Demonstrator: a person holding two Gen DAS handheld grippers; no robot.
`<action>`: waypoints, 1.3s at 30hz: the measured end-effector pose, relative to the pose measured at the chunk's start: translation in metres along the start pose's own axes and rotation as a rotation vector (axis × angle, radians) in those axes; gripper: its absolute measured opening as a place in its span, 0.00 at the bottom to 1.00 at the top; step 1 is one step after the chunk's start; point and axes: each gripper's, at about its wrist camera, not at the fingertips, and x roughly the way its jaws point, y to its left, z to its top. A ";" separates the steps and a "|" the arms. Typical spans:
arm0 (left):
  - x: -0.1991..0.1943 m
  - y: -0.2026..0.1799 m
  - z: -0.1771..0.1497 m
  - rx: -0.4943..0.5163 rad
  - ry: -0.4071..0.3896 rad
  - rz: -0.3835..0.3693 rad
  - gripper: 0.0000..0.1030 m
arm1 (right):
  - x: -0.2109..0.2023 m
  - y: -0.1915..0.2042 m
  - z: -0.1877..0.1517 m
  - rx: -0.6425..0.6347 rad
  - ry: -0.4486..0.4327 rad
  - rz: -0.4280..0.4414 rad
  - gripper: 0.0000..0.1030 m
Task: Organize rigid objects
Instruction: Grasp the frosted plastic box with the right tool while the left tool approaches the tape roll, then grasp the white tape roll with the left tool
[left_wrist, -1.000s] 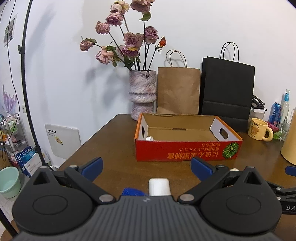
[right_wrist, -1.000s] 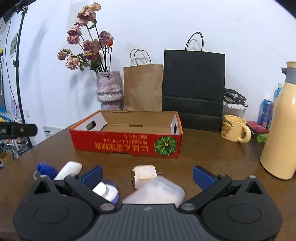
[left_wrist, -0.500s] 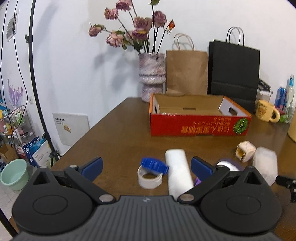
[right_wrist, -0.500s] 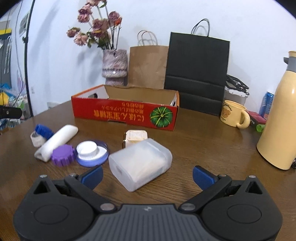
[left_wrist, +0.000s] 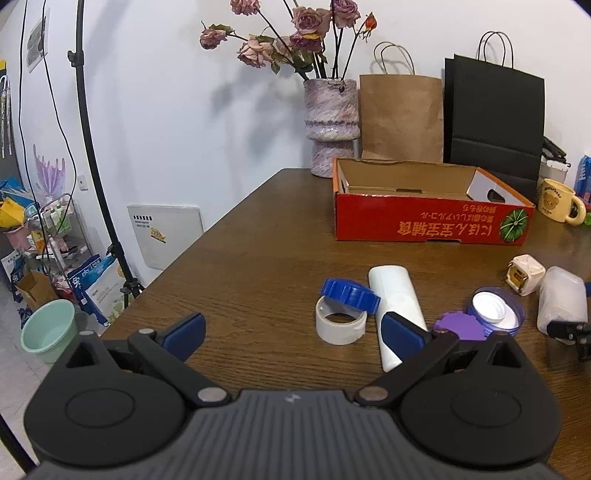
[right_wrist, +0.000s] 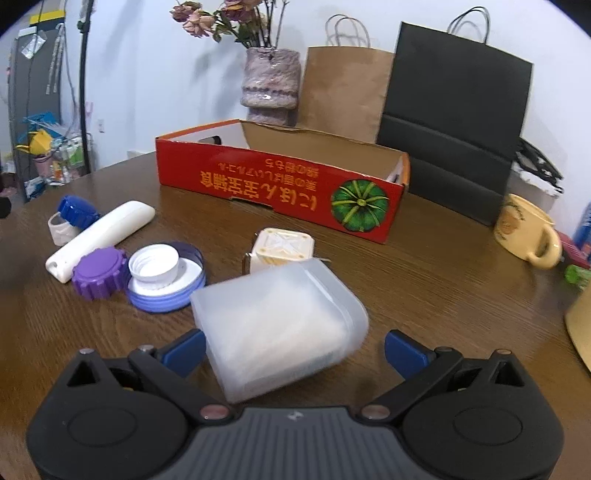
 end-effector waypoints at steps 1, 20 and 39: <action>0.002 -0.001 0.001 0.002 0.008 0.007 1.00 | 0.003 0.000 0.002 -0.011 -0.007 0.009 1.00; 0.034 -0.003 -0.003 0.017 0.063 0.022 1.00 | 0.004 -0.003 0.004 0.081 -0.073 0.037 0.81; 0.079 -0.005 -0.002 0.019 0.084 -0.037 1.00 | -0.020 0.017 -0.001 0.199 -0.171 -0.132 0.81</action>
